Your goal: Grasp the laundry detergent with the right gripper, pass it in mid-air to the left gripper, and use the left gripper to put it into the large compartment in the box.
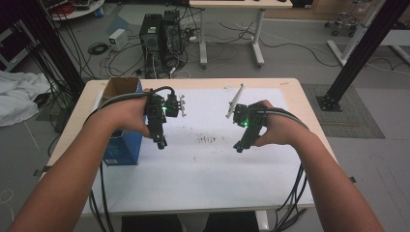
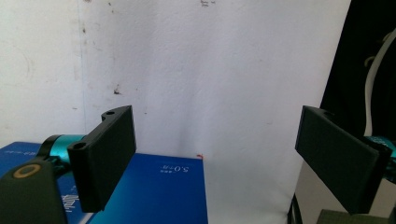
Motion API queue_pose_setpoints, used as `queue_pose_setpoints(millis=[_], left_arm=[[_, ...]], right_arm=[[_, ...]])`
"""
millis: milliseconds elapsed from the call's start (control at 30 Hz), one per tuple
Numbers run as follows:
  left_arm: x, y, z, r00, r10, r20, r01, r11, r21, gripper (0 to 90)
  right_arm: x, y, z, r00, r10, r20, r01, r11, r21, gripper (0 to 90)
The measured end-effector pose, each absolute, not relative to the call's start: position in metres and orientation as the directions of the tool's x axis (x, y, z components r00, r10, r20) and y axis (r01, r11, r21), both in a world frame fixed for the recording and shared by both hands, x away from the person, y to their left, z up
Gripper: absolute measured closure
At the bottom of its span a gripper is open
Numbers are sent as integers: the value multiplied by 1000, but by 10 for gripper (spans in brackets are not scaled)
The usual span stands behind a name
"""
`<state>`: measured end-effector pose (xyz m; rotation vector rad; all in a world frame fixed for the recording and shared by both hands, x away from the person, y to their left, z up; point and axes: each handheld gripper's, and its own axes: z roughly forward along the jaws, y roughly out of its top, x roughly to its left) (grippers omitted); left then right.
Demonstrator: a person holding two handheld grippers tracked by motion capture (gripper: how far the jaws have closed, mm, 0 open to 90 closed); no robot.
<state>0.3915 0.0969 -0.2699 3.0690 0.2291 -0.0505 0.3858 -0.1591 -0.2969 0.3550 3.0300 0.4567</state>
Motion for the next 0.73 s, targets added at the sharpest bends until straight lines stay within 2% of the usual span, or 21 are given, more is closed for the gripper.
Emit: queue_pose_setpoints(millis=[733], left_arm=[[392,97,-274,990,138,-38,140,-987,78,124]], right_arm=[[383,-161,-297,-968,251,-24,232,921,312,128]])
